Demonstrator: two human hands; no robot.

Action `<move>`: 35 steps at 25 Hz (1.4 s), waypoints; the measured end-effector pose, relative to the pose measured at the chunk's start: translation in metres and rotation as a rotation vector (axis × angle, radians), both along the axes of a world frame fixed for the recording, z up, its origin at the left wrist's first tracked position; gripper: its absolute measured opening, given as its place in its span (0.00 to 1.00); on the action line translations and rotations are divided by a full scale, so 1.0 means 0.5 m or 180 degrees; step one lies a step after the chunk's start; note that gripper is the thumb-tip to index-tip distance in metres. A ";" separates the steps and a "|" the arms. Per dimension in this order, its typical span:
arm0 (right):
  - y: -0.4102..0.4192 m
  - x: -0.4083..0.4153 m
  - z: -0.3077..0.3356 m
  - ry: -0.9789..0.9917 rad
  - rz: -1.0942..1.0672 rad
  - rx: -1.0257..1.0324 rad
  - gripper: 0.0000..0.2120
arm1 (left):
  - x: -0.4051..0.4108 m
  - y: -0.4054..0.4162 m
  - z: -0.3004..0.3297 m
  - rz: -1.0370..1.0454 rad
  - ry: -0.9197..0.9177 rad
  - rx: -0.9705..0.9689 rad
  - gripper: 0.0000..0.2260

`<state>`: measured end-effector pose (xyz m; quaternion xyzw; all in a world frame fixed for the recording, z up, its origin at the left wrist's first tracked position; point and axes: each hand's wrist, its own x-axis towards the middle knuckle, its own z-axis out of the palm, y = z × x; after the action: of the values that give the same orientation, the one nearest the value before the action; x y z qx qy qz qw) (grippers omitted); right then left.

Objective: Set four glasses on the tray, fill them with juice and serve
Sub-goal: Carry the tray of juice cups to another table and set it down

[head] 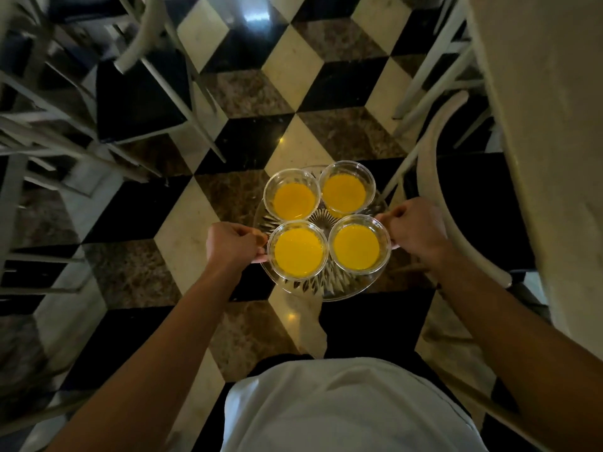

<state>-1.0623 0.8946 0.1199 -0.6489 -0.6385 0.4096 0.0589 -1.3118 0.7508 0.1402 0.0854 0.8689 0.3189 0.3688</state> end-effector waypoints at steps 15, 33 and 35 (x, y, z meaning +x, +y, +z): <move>0.426 -0.112 0.025 0.0099 0.0023 0.0074 0.08 | -0.132 0.444 0.010 -0.0178 -0.0034 0.0025 0.12; 0.834 -0.339 -0.009 -0.0196 -0.0528 0.0085 0.09 | -0.404 0.929 -0.017 -0.0557 -0.0224 -0.0013 0.12; 0.875 -0.361 -0.014 -0.0160 -0.0557 0.0103 0.10 | -0.426 0.974 -0.021 -0.0526 -0.0255 -0.0041 0.12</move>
<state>-1.2430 1.3324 0.1129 -0.7112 -0.5873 0.3760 0.0889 -1.5247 1.2380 0.1297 0.1417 0.8454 0.2850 0.4288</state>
